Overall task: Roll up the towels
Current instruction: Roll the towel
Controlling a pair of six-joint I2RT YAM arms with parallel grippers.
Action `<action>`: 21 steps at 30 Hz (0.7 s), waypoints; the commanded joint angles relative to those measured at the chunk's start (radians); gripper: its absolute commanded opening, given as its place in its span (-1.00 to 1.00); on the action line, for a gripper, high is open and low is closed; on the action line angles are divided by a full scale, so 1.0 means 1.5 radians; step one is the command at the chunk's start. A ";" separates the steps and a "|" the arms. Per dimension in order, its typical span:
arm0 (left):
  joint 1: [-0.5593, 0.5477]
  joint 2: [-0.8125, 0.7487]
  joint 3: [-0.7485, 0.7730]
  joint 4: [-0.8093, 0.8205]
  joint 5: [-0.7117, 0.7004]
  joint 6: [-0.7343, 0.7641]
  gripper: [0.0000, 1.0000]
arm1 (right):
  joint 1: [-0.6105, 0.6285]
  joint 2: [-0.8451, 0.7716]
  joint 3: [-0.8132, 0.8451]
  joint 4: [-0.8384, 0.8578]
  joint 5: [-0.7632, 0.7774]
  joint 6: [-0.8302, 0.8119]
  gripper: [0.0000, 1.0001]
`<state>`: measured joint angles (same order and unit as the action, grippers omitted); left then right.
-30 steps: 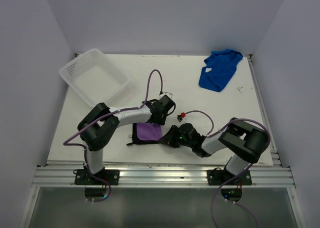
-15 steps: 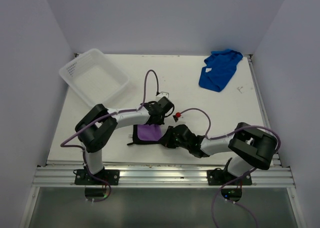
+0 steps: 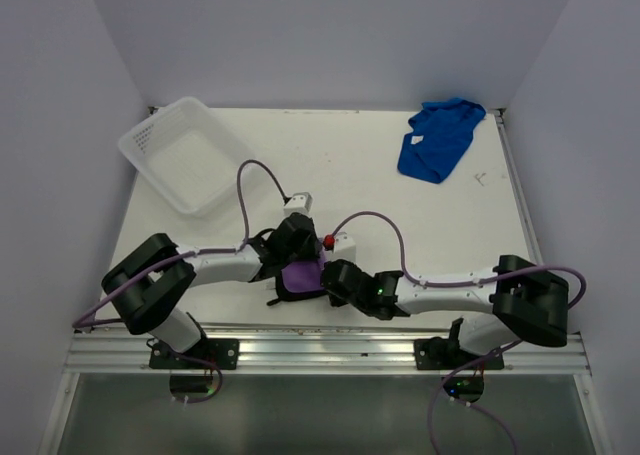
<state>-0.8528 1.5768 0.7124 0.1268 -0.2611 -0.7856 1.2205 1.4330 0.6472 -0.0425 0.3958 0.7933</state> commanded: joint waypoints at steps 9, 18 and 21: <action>0.071 -0.063 -0.136 0.316 0.086 -0.090 -1.00 | 0.133 0.076 0.126 -0.237 0.203 -0.093 -1.00; 0.107 -0.070 -0.195 0.393 0.127 -0.106 -1.00 | 0.212 0.177 0.228 -0.334 0.296 -0.126 -1.00; 0.112 -0.078 -0.200 0.389 0.128 -0.099 -1.00 | 0.230 0.197 0.243 -0.342 0.314 -0.145 -1.00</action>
<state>-0.7261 1.4986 0.4099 0.5751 0.0174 -0.9436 1.5135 1.7138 0.9722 -0.4629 0.8345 0.6003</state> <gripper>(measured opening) 0.097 0.109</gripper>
